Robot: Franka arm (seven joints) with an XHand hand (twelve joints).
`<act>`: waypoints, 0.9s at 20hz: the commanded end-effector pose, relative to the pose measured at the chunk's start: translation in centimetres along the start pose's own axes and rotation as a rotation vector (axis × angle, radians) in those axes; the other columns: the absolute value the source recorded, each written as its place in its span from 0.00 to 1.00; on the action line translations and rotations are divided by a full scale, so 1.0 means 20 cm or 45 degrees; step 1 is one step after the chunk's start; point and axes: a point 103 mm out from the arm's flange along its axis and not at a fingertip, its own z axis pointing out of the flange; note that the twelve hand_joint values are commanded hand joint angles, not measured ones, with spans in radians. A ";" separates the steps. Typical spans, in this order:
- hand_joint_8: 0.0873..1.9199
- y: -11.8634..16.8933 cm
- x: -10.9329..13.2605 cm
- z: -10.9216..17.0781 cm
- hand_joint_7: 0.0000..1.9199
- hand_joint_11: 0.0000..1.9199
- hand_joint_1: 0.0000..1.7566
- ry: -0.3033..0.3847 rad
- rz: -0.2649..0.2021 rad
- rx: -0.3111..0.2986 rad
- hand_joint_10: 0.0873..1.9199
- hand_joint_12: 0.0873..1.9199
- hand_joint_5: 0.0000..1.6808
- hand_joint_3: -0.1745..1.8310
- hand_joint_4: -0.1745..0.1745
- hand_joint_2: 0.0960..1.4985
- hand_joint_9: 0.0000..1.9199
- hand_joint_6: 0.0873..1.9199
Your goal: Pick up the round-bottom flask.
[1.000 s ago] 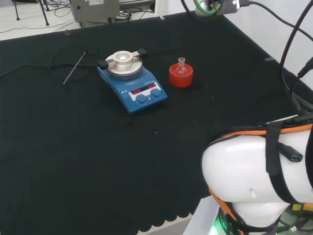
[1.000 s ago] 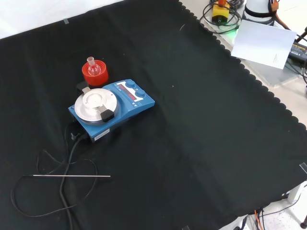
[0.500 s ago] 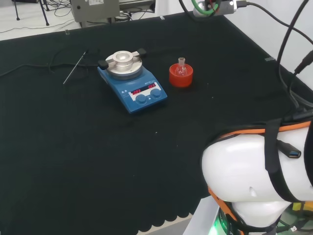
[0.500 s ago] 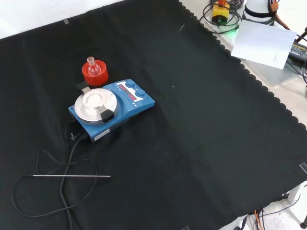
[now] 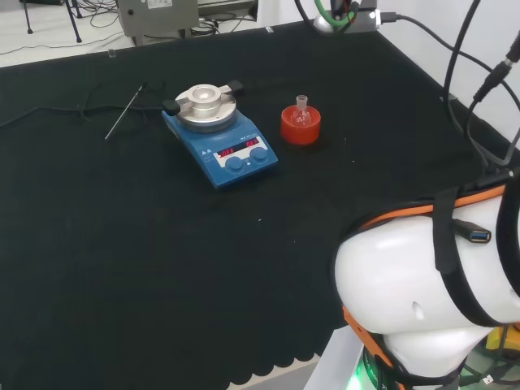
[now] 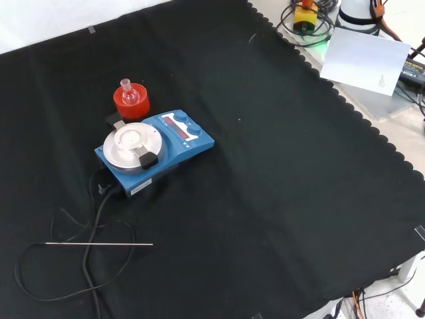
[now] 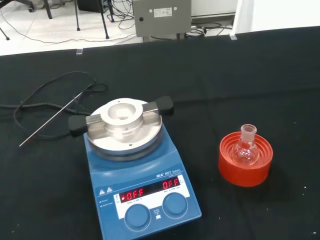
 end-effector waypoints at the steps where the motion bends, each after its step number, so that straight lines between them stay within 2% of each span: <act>1: 0.22 0.13 -0.11 0.15 0.07 0.00 0.08 0.024 0.068 0.024 0.29 0.56 0.17 0.21 0.47 0.83 0.10 0.00; 5: 0.22 0.26 -0.19 0.30 0.07 0.00 0.13 0.054 0.103 0.060 0.29 0.57 0.17 0.20 0.45 0.82 0.10 0.00; 9: 0.23 0.46 -0.29 0.44 0.07 0.00 0.16 0.130 0.126 0.074 0.30 0.58 0.18 0.20 0.44 0.81 0.11 0.00; 15: 0.24 0.73 -0.40 0.64 0.08 0.00 0.22 0.191 0.168 0.098 0.30 0.59 0.17 0.19 0.43 0.77 0.11 0.00; 18: 0.24 0.83 -0.43 0.73 0.08 0.00 0.25 0.281 0.196 0.108 0.30 0.59 0.17 0.19 0.43 0.75 0.11 0.00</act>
